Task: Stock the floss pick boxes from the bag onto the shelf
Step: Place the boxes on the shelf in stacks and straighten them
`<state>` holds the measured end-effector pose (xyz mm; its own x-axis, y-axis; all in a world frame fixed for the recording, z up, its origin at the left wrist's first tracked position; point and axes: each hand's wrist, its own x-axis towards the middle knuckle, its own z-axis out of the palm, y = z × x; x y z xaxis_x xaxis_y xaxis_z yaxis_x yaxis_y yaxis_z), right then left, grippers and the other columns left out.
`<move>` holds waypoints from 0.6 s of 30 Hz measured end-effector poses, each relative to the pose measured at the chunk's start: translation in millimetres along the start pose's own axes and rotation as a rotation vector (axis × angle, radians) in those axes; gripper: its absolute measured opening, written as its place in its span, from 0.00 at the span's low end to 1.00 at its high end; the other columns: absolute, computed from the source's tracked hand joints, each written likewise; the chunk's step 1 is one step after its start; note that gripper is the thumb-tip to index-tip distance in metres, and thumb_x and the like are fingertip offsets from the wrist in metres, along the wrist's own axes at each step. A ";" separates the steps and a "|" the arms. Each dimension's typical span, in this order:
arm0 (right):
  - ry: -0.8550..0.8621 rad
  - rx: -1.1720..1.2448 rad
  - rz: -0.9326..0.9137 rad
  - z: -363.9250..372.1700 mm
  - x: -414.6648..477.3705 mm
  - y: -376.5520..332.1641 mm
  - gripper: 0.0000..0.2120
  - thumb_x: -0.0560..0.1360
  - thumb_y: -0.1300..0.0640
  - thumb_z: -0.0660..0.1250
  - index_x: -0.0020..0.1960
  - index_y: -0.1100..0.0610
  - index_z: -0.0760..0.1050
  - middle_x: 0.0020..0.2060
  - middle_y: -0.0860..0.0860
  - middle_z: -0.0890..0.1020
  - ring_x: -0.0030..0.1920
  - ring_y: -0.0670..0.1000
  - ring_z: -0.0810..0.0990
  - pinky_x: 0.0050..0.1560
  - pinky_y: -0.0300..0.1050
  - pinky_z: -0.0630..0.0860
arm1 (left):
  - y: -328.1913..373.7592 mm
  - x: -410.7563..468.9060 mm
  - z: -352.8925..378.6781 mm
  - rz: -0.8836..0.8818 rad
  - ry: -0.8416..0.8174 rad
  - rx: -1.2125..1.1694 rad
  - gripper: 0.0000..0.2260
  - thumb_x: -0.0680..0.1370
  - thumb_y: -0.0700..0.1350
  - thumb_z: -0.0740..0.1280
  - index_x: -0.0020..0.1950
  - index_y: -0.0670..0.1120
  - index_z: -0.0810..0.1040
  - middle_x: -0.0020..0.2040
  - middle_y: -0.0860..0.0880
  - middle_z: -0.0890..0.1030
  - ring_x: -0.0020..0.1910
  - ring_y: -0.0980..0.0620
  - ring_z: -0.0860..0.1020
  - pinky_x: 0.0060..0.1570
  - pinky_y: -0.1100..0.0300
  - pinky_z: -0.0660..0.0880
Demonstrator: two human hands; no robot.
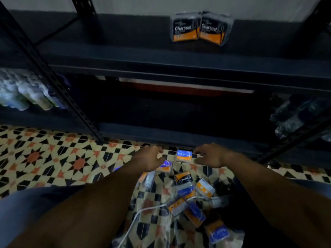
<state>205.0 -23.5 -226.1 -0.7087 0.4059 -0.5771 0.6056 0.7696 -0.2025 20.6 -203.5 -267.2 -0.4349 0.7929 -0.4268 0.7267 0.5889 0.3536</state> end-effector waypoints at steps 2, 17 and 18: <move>-0.091 0.012 0.007 15.2 16.7 2.7 0.27 0.77 0.40 0.63 0.74 0.48 0.67 0.68 0.50 0.74 0.66 0.54 0.73 0.61 0.44 0.69 | -10.1 10.1 16.6 -0.009 -0.061 -0.014 0.22 0.79 0.58 0.64 0.70 0.50 0.73 0.62 0.46 0.79 0.60 0.45 0.77 0.57 0.53 0.76; -0.180 0.044 -0.007 113.3 105.2 16.2 0.24 0.79 0.45 0.63 0.73 0.50 0.67 0.69 0.54 0.74 0.67 0.57 0.73 0.66 0.50 0.71 | -56.0 42.8 130.9 -0.127 -0.361 -0.167 0.22 0.72 0.54 0.74 0.62 0.47 0.78 0.59 0.46 0.81 0.58 0.46 0.79 0.57 0.54 0.76; -0.173 0.055 0.001 117.8 108.1 15.7 0.23 0.79 0.45 0.63 0.72 0.50 0.68 0.67 0.54 0.76 0.65 0.57 0.75 0.64 0.51 0.72 | -56.6 41.6 141.5 -0.132 -0.380 -0.190 0.22 0.70 0.55 0.74 0.60 0.48 0.79 0.58 0.48 0.81 0.57 0.47 0.80 0.56 0.53 0.76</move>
<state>180.5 -25.6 -384.9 -0.6380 0.3126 -0.7037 0.6288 0.7391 -0.2417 36.6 -226.0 -422.8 -0.2647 0.6162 -0.7418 0.5524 0.7274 0.4072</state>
